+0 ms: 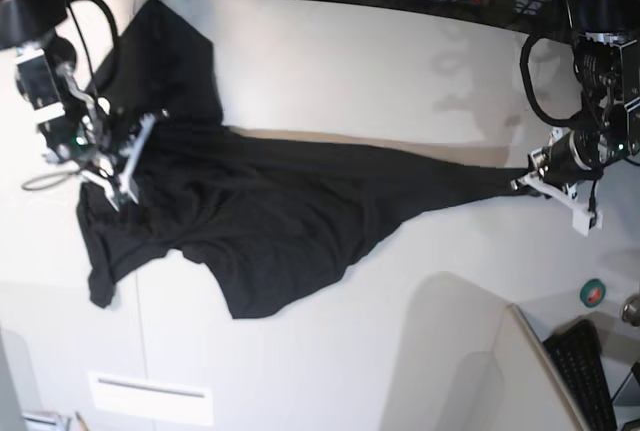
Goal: Layout the t-shirt on the table in an organized manner, then fold the t-shirt properly
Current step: 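Pull the held edge away from the right gripper to stretch the shirt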
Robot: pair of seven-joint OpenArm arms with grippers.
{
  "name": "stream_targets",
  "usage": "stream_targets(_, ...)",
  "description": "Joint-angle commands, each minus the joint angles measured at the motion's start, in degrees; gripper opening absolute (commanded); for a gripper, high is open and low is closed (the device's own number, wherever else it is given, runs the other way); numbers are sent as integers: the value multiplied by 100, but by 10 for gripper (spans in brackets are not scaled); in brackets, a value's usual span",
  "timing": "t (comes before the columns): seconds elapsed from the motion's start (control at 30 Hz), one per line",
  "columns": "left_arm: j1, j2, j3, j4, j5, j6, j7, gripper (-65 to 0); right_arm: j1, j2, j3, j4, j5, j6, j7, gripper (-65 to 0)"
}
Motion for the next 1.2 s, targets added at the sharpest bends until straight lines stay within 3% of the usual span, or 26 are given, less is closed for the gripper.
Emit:
stream_targets(0.0, -135, -103, -38, 99, -34, 5, -139, -650, -20, 154, 16, 297, -80, -37, -258, -650)
stream_targets(0.1, -135, -6, -38, 107, -34, 5, -130, -650, -390, 357, 25, 1158, -80, -37, -680, -650)
stream_targets(0.2, -12, 135, -29, 99, -34, 5, -130, -650, -847, 330, 350, 2125, -62, -37, -759, -650)
stream_targets(0.33, 234, 196, -29, 99, -34, 5, -139, -650, -1471, -531, 2012, 3119, -53, -19, -583, -650)
stream_targets(0.43, 357, 223, -38, 99, -34, -4, -139, -650, -1708, -1366, 3488, 3339, -45, 24, 49, -650)
stream_targets(0.5, 445, 223, -38, 99, -34, -4, -139, -650, -1708, -1586, 4060, 3207, -53, 341, 190, -650)
stream_targets(0.53, 472, 223, -38, 99, -34, -4, -139, -650, -1708, -1595, 4227, 3066, -45, 640, 199, -644)
stream_targets(0.63, 498, 223, -38, 107, -34, -4, -139, -650, -1620, -1577, 4728, 2424, -45, 1598, 243, -323)
stream_targets(0.7, 498, 223, -38, 107, -34, -4, -139, -650, -1427, -1577, 5045, 1906, -62, 2064, 392, -195)
stream_targets(0.77, 489, 223, -38, 107, -34, -4, -139, -650, -1225, -1551, 5387, 1238, -62, 2565, 718, -194)
stream_targets(0.87, 481, 231, -38, 107, -34, -4, -139, -650, -926, -1252, 5431, 438, -71, 3005, 902, -243)
stream_targets(1.17, 498, 231, -47, 107, -34, -4, -139, -650, -47, -883, 4930, -1242, -80, 3040, 981, -246)
